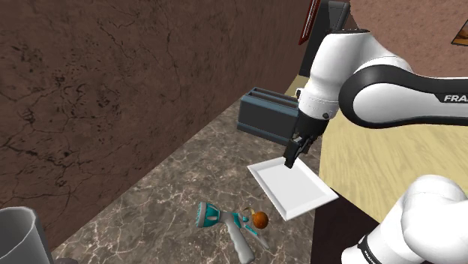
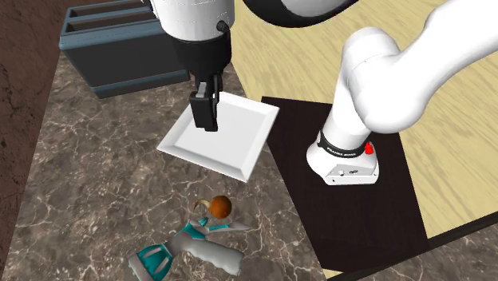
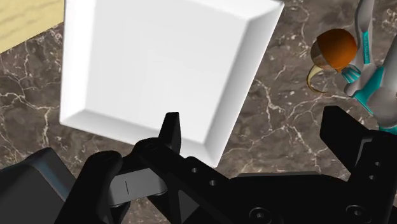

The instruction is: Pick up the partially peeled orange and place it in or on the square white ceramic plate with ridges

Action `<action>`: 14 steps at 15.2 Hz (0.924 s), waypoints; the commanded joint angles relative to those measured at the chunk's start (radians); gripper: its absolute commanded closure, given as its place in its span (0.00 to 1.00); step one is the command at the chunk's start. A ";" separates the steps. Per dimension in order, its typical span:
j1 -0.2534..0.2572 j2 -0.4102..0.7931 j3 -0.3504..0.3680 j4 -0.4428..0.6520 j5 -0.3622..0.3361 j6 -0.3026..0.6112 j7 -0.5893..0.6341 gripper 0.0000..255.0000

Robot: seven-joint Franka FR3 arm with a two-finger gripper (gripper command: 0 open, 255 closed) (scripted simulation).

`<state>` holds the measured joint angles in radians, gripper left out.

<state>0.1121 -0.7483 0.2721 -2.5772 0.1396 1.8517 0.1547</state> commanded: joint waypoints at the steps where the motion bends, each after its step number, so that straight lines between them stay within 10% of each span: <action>1: 0.024 0.010 0.046 -0.033 0.026 0.058 0.036 0.00; 14: 0.060 0.312 0.378 -0.049 0.055 0.452 0.297 0.00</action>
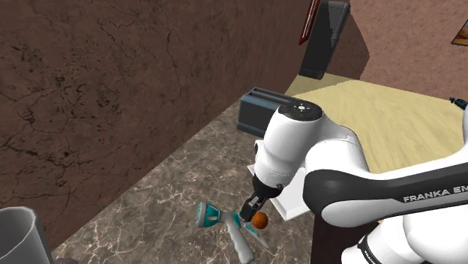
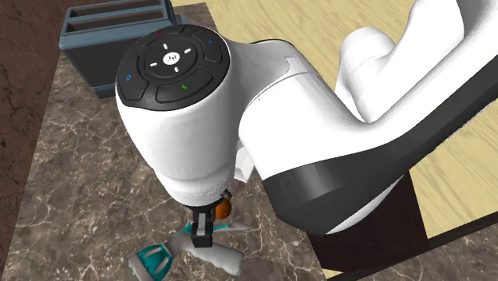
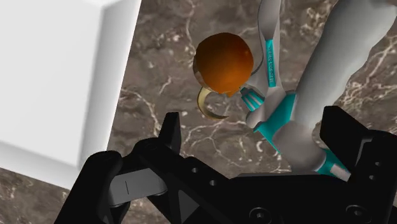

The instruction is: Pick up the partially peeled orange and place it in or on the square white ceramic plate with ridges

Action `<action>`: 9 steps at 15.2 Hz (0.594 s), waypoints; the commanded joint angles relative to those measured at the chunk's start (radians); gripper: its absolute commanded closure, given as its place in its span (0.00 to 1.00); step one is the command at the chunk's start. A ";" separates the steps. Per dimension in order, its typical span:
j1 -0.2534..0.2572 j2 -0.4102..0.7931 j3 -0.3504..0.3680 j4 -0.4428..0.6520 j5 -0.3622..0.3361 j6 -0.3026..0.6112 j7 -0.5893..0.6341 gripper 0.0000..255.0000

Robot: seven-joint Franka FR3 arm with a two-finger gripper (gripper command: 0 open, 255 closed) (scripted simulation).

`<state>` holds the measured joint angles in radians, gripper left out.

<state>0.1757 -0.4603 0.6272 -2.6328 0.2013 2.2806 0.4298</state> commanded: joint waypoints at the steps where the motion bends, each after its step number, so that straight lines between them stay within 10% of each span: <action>1: -0.007 0.035 0.029 0.001 -0.010 0.040 0.025 0.00; 9: -0.042 0.117 0.067 -0.035 -0.046 0.153 0.055 0.00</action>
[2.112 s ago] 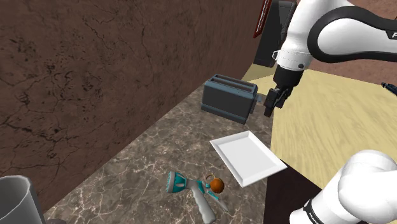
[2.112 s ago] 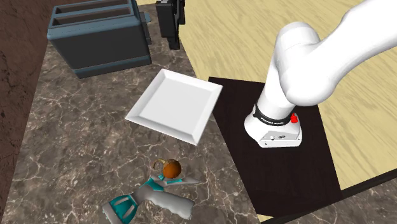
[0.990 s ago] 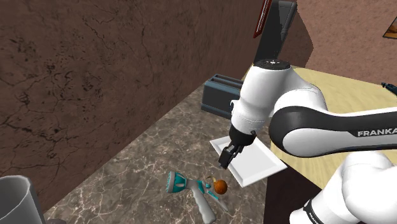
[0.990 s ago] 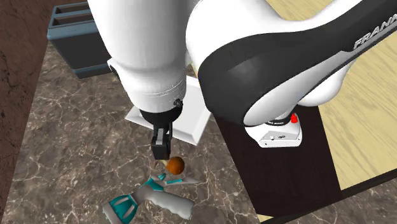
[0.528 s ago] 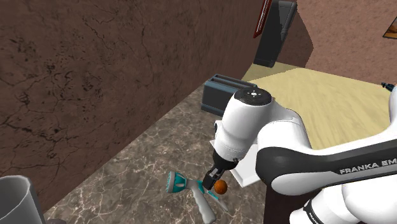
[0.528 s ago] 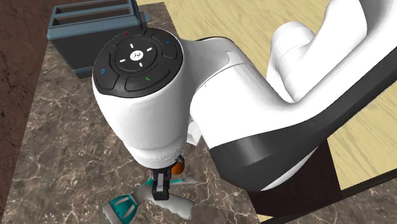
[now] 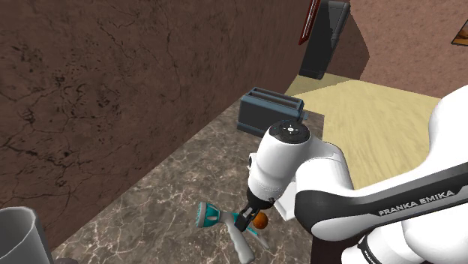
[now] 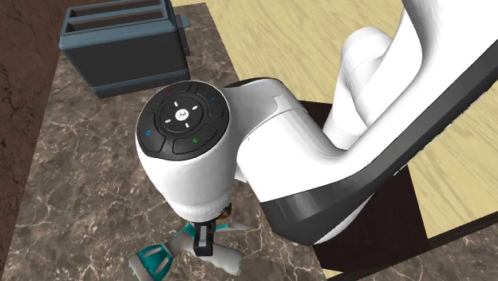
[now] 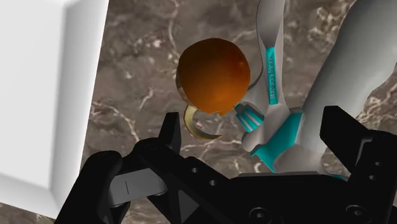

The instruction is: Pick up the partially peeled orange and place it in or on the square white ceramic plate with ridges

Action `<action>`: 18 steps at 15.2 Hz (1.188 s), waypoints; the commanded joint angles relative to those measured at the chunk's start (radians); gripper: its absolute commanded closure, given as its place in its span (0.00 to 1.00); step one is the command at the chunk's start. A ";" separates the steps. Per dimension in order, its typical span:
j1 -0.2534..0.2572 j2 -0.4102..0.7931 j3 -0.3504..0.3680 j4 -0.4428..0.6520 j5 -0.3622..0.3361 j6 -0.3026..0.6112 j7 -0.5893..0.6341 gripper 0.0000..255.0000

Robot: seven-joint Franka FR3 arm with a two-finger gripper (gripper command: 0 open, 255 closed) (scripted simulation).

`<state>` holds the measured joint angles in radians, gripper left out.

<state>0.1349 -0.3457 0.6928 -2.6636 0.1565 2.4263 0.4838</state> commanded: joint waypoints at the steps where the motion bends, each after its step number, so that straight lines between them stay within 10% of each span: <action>1: -0.001 0.003 0.002 -0.004 -0.001 0.007 0.001 0.00; 6: -0.001 0.003 0.002 -0.004 -0.001 0.007 0.001 0.00; 7: -0.001 0.003 0.002 -0.004 -0.001 0.007 0.001 1.00; 16: 0.002 -0.002 0.002 0.002 0.001 0.003 0.003 1.00; 17: 0.002 -0.002 0.002 0.002 0.001 0.003 0.003 0.00; 18: 0.070 -0.046 -0.115 -0.037 0.157 -0.017 -0.136 0.00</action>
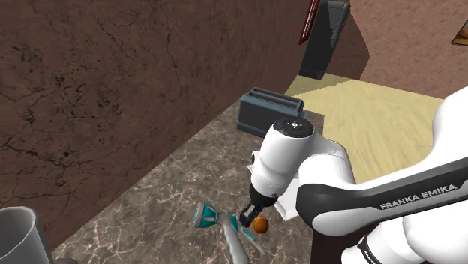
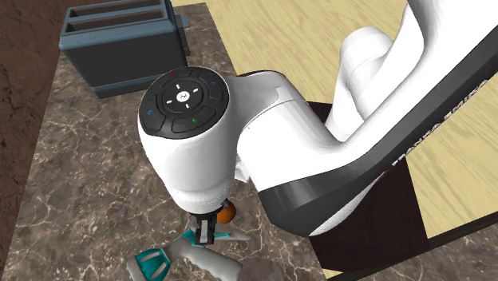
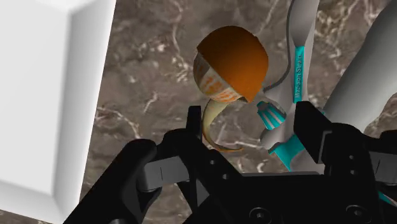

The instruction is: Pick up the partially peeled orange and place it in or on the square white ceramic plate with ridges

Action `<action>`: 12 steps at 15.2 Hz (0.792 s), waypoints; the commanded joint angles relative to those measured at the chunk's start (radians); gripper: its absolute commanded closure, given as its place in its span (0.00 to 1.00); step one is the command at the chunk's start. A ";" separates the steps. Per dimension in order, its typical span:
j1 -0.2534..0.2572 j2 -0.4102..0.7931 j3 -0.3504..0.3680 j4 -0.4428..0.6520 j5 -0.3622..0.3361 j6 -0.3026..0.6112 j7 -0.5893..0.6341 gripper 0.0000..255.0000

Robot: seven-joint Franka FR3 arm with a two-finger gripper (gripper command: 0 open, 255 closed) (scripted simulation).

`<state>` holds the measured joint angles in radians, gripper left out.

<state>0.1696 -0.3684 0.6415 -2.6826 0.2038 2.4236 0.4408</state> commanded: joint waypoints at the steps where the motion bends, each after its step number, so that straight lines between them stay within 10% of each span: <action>1: 0.097 -0.058 -0.185 -0.051 0.234 -0.049 -0.213 0.00; 2: 0.132 -0.090 -0.291 -0.080 0.339 -0.097 -0.322 0.00; 12: 0.153 0.020 -0.258 -0.106 0.388 0.043 -0.343 0.00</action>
<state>0.3225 -0.3514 0.3834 -2.7893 0.5906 2.4634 0.0981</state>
